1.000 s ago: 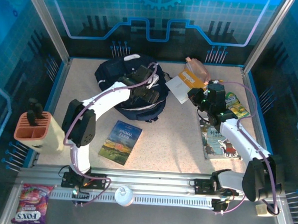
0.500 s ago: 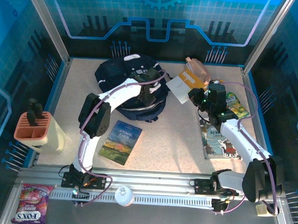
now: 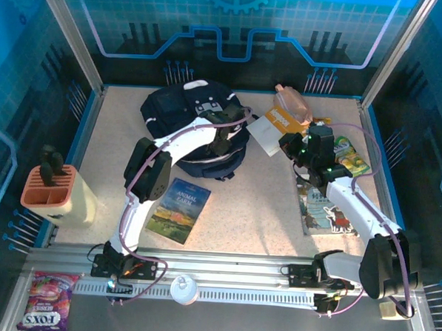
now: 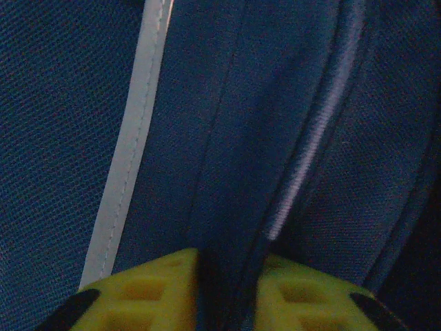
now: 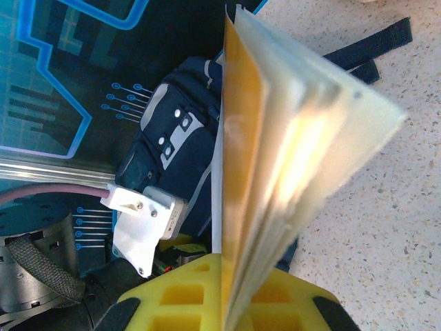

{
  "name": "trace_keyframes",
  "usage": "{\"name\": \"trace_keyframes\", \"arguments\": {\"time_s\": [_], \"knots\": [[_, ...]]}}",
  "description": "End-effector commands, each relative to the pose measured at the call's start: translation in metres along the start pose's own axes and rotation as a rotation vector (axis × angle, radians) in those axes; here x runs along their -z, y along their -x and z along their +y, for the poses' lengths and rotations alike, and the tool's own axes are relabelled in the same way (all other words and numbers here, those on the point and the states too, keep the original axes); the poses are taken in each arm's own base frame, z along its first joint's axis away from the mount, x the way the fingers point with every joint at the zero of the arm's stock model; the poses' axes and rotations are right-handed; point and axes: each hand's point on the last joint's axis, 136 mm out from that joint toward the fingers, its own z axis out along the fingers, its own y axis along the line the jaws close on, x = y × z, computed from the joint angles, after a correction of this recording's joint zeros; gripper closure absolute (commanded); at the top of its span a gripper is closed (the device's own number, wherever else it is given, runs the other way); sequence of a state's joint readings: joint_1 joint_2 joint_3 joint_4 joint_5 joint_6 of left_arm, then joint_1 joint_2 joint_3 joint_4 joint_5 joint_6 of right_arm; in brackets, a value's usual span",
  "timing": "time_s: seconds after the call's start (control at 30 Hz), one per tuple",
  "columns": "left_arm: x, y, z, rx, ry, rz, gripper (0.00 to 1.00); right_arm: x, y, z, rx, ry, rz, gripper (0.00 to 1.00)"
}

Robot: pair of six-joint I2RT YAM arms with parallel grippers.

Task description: Pack the student bag

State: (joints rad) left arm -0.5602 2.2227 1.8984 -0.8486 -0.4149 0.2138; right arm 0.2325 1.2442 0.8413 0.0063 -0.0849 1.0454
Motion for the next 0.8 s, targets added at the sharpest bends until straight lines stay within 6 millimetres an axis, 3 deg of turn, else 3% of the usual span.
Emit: {"name": "trace_keyframes", "arguments": {"time_s": [0.0,0.17,0.43,0.57,0.77], "knots": [[0.021,0.013,0.020,0.055,0.047,-0.061,0.81,0.008,0.011,-0.004,0.008,-0.016,-0.043,0.97],[0.051,0.026,0.031,0.127,0.047,-0.170,1.00,0.015,0.016,-0.011,0.008,-0.036,-0.062,0.96],[0.115,0.055,0.066,0.286,0.106,-0.408,1.00,0.025,0.011,-0.016,0.027,-0.041,-0.062,0.96],[0.139,0.069,0.085,0.375,0.127,-0.506,1.00,0.024,-0.003,-0.013,0.020,-0.021,-0.012,0.96],[0.166,0.090,0.084,0.409,0.045,-0.602,1.00,0.004,-0.033,0.010,-0.028,0.085,0.101,0.95]]}}
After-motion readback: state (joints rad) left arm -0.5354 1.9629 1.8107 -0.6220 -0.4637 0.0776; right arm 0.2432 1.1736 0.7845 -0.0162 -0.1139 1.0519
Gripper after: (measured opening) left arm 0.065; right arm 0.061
